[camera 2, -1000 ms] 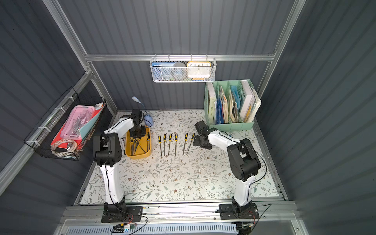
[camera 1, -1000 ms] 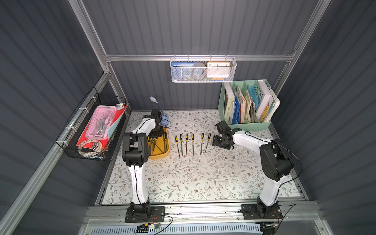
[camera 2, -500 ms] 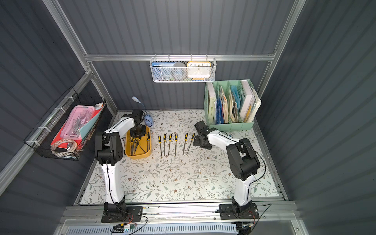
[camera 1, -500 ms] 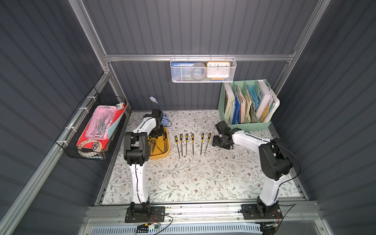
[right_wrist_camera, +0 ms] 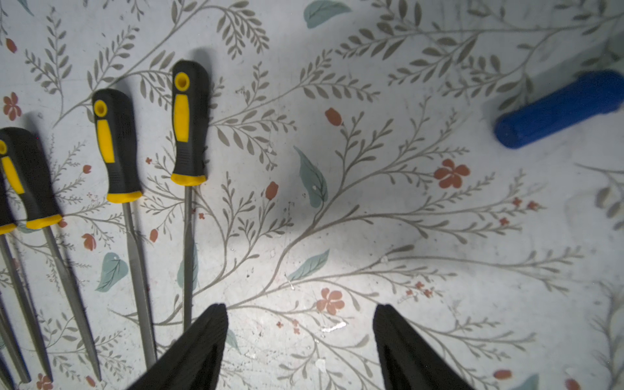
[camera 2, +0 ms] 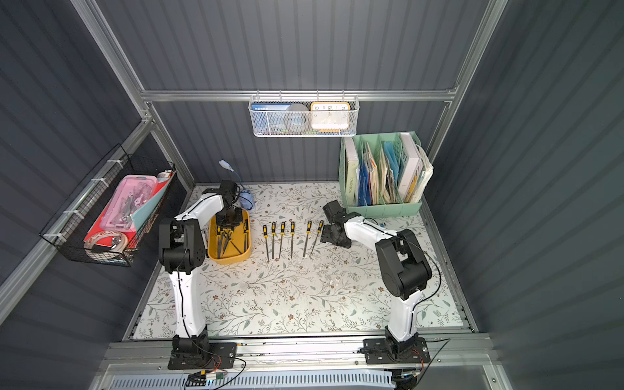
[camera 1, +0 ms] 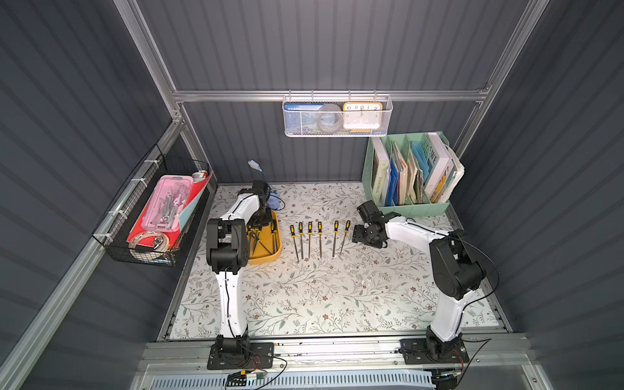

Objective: Take the file tool out of the storage box
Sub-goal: Pick up the file tool from the storage box.

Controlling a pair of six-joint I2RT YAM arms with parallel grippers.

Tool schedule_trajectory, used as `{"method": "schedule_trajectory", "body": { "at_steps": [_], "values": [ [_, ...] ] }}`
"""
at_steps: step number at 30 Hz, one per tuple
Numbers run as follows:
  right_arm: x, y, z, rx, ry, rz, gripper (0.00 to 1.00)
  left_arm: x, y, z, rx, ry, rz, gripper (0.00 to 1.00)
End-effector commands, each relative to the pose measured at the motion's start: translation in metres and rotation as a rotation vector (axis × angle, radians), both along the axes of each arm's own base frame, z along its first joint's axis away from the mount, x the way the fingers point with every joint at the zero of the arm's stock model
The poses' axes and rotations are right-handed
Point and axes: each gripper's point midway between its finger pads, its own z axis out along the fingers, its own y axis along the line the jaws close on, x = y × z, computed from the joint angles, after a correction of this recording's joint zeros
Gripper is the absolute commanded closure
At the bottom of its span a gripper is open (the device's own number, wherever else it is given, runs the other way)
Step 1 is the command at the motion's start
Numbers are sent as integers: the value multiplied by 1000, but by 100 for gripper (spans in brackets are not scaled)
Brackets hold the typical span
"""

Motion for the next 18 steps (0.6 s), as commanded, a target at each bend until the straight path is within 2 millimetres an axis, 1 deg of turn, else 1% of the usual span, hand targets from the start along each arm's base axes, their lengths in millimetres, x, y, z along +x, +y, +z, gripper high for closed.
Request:
{"method": "schedule_trajectory", "body": {
  "at_steps": [1,7,11,14,17,18],
  "values": [
    [2,0,1,-9,1,-10,26,-15,-15,-25,-72,94,-47,75],
    [1,0,1,-9,2,-9,26,-15,-24,-31,-93,100,-72,75],
    [1,0,1,-9,1,-8,26,-13,-22,-29,-80,90,-71,75],
    [0,0,0,-8,5,-6,26,-11,-20,-29,-67,88,-67,84],
    [1,0,2,-8,0,-6,26,-7,-17,-21,-49,71,-58,100],
    [1,0,2,-8,-1,-7,26,-2,-15,-14,-39,49,-45,100]
  ]
}}
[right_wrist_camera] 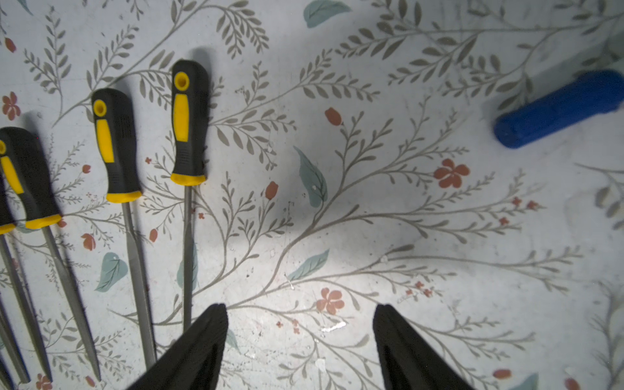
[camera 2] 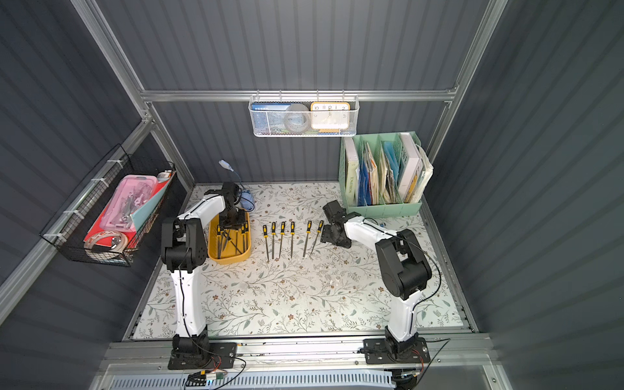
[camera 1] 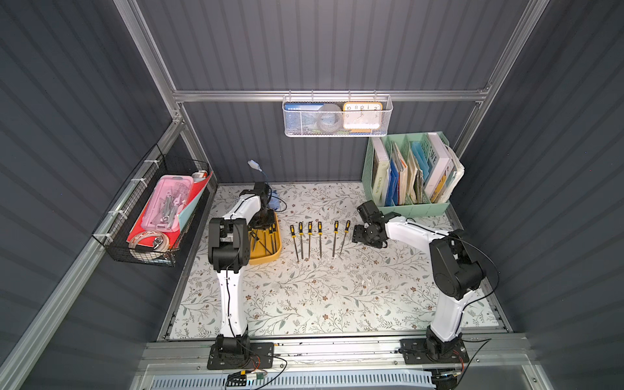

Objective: Take the file tool out of the storage box
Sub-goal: Pick up the file tool from the storage box.

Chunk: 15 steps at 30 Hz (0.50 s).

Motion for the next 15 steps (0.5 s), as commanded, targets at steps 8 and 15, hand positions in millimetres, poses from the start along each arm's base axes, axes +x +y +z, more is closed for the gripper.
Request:
{"method": "schedule_trajectory", "body": {
  "at_steps": [8,15],
  "values": [
    [10,12,23,16,-45,31,26,44,-1,116,6,-286,25,100],
    [36,61,121,295,-250,217,22,63,-67,226,-352,-694,-156,100]
  ]
}}
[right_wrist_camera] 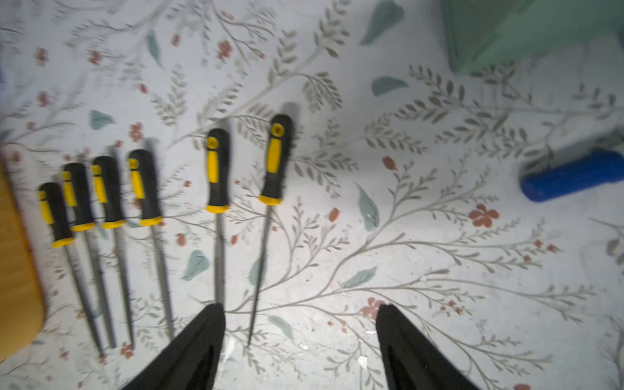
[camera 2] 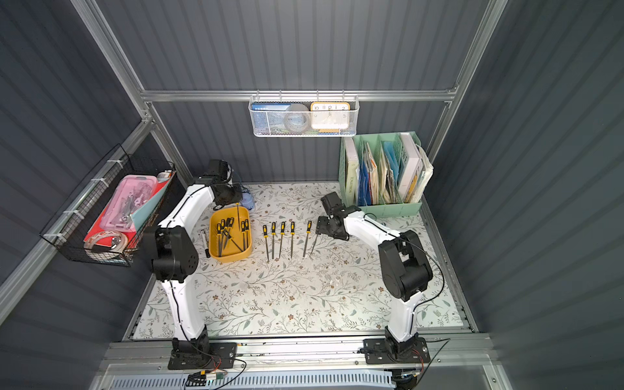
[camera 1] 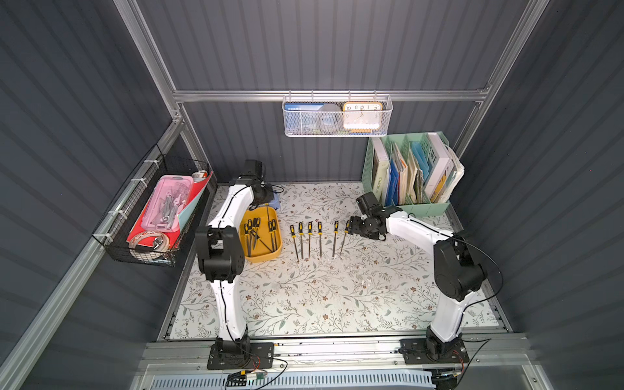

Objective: Take the file tool out of the storage box
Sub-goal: Pick up the file tool from the storage box.

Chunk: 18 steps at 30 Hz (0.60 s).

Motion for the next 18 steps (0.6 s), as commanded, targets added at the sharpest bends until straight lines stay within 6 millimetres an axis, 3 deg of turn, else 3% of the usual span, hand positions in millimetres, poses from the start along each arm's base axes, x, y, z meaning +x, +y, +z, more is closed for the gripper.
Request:
{"method": "schedule_trajectory", "body": {
  "at_steps": [1,7,11,18],
  "values": [
    [10,42,78,253,-139,178,22,8,-42,66,-184,-242,-137,100],
    [10,95,130,485,-115,301,32,-2,-102,103,-409,-413,-308,100],
    [14,126,157,486,-165,344,37,-6,-143,118,-423,-451,-389,100],
    [26,148,150,450,-143,343,42,-12,-165,125,-483,-455,-425,100]
  ]
}}
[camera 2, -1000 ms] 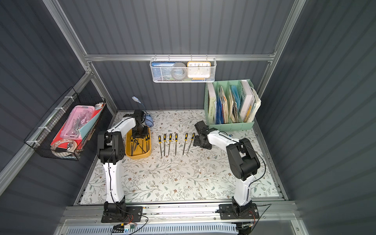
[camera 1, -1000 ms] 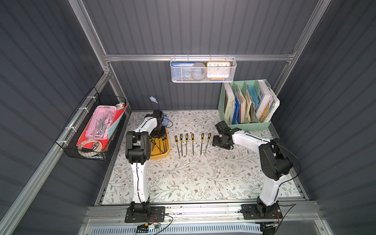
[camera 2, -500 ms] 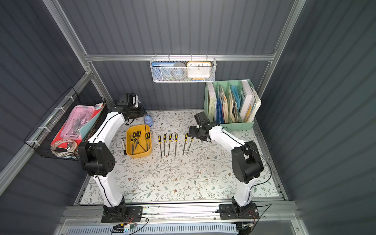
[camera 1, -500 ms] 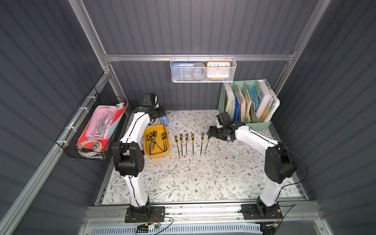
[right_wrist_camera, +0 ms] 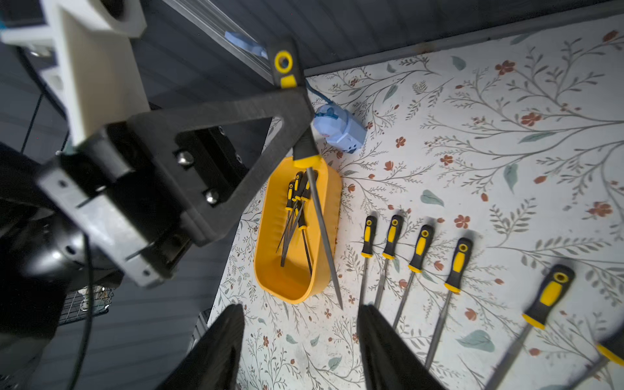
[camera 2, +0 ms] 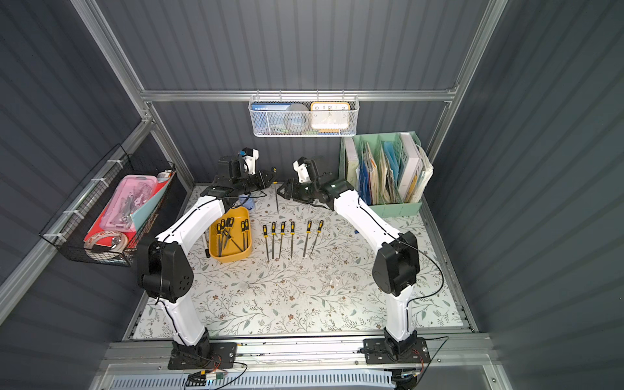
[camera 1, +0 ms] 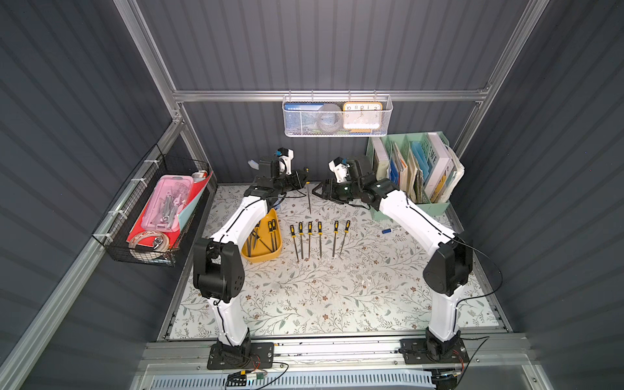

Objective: Take the file tool out of the storage box
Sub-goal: Pick up the file tool from the storage box.

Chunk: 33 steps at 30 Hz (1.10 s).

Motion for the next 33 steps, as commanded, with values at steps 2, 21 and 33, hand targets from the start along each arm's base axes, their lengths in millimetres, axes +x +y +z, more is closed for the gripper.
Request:
{"method": "schedule_trajectory", "body": {
  "at_steps": [2,21,33],
  "values": [
    [7,2,-20,-61,44,-15,43,-1,-3,28,-66,-65,-17,100],
    [30,17,-18,-70,-16,-32,95,-22,-27,31,-86,-59,-83,100],
    [14,-32,-47,-183,37,-138,100,-18,-20,30,-36,-64,-48,2]
  ]
}}
